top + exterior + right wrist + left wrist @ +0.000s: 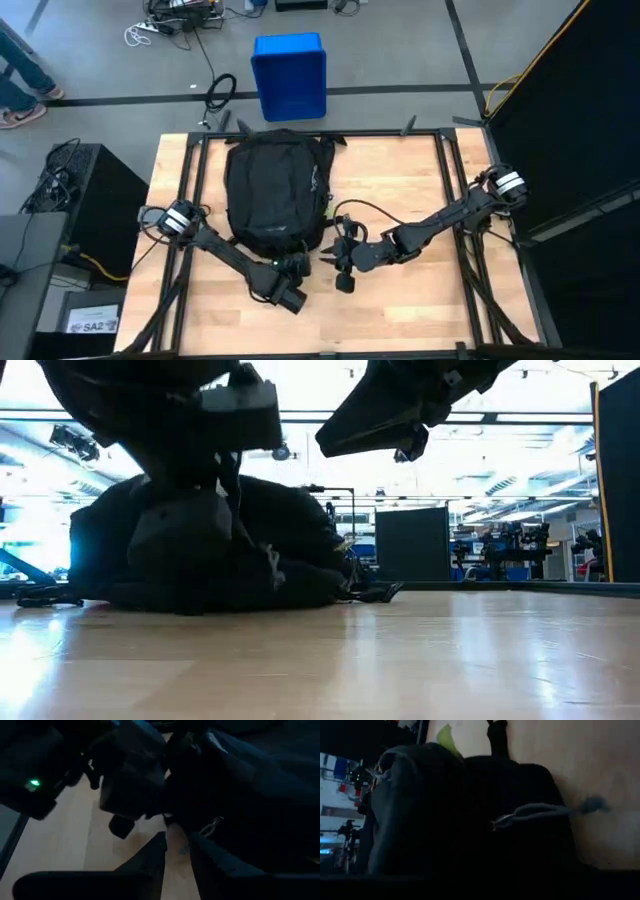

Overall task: Unpack backpack
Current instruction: Close the backpack

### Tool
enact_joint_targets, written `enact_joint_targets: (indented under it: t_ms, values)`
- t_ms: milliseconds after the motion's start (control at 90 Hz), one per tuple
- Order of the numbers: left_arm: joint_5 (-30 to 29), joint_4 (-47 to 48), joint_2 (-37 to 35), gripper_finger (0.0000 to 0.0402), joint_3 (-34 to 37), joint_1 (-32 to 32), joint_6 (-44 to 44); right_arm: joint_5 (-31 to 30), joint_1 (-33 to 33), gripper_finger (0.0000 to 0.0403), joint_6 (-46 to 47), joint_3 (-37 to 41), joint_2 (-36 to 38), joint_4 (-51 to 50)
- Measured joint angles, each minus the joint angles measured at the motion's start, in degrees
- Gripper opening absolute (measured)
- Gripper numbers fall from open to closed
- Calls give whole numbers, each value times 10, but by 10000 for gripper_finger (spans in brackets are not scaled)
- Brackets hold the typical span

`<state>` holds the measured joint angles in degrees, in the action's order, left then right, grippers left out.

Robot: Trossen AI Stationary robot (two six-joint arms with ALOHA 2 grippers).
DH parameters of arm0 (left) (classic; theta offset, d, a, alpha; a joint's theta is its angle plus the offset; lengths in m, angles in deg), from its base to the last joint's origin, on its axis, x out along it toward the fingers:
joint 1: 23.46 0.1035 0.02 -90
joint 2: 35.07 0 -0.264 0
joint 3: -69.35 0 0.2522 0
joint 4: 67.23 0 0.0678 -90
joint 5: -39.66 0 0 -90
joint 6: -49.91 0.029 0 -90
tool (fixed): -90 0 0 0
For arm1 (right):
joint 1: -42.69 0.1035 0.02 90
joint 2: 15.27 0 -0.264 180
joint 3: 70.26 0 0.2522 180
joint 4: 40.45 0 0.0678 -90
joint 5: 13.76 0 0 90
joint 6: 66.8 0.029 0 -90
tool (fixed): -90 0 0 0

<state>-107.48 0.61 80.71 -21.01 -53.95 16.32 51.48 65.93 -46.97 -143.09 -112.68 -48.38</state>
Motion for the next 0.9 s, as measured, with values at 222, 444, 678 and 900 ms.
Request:
enact_joint_targets:
  t_ms: [222,444,678,900]
  values:
    - [-5,37,0,2,0,2,-16,0,0,65,7,0,0,0]
    - [-8,31,-3,0,-17,-8,-15,4,-21,72,106,54,0,2]
    - [-24,25,-3,0,-61,-10,8,11,-44,108,107,121,-34,147]
    - [-37,1,-3,0,-80,-10,33,92,-66,135,85,118,-119,319]
